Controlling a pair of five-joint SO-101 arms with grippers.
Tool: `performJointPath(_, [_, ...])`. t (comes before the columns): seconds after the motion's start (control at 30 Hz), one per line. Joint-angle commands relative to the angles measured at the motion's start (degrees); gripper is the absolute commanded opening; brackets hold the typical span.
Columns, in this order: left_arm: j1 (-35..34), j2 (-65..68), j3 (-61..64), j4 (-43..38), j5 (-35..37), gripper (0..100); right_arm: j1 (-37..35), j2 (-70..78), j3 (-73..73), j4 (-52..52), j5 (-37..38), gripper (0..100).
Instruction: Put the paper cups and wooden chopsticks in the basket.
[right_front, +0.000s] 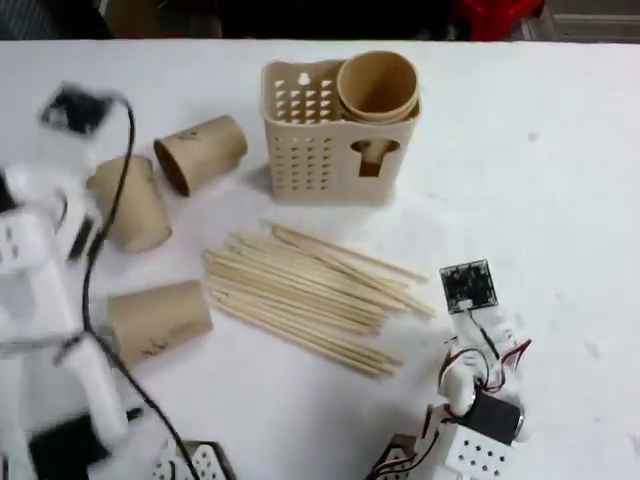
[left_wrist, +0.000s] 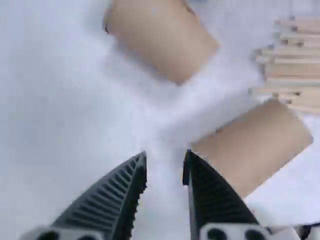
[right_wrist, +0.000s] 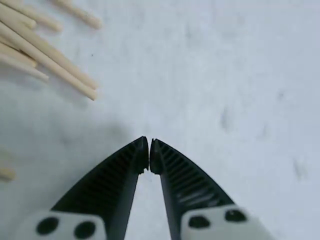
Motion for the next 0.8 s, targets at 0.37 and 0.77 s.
performJointPath(0.37, [-1.45, -19.74, 33.32, -7.82, 22.33, 32, 0.40, -0.48, 0.44, -0.92, 0.53, 2.1])
performJointPath(0.77, [7.69, -19.74, 46.24, -26.37, 26.81, 32, 0.40, -0.48, 0.44, -0.84, 0.53, 2.1])
